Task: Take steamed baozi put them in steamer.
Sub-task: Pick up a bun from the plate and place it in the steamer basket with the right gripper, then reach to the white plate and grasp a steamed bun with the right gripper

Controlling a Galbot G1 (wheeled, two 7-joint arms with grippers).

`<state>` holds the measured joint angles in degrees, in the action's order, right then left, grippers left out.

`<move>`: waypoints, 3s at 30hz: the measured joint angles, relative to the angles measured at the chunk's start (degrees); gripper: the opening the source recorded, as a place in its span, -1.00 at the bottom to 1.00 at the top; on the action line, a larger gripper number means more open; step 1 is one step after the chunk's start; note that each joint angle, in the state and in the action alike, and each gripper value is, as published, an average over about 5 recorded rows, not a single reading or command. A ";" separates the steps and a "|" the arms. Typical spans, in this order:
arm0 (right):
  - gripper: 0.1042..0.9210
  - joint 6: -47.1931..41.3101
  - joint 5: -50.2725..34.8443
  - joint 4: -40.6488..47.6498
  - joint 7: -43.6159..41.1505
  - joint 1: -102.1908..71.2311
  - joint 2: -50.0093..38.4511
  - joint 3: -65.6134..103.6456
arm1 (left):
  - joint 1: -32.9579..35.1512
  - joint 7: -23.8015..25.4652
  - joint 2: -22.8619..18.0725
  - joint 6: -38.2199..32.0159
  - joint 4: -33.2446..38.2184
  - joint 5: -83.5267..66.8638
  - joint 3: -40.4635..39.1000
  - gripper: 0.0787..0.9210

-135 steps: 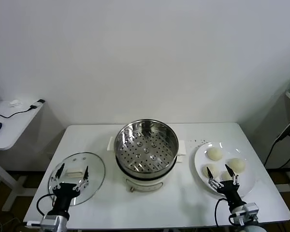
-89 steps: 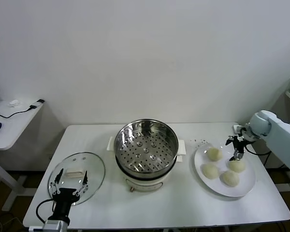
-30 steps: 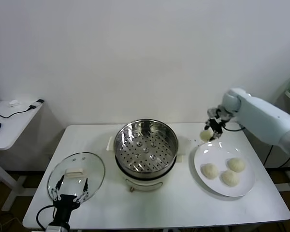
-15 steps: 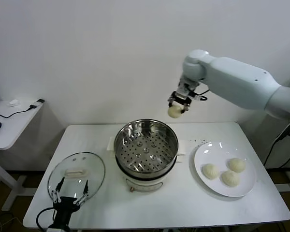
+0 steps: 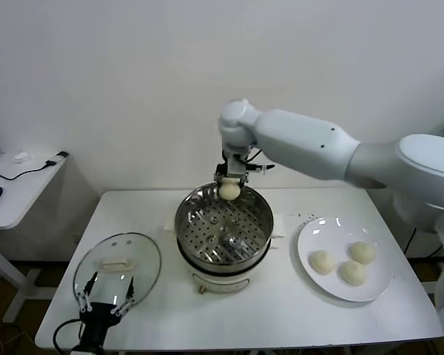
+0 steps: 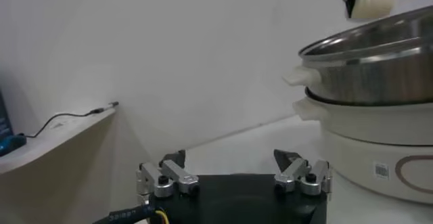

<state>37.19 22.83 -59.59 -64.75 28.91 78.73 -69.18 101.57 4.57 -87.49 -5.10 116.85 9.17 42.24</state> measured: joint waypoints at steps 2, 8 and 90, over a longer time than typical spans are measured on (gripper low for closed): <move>0.20 0.44 1.03 0.95 0.06 -1.20 0.77 0.12 | 0.07 -0.05 0.11 -0.01 -0.12 -0.14 0.18 0.77; 0.21 1.40 3.10 3.37 0.28 -3.96 2.43 0.38 | 0.18 -0.15 0.32 -0.06 -0.61 -0.35 0.39 0.77; 0.76 -52.19 -34.04 -5.98 4.25 -20.31 -37.04 2.10 | 2.11 -0.65 -0.13 -0.80 -0.93 0.24 0.43 0.77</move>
<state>-15.00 -11.21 -65.57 -60.51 8.60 41.69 -67.08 103.68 3.92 -87.61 -5.90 115.91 9.42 42.67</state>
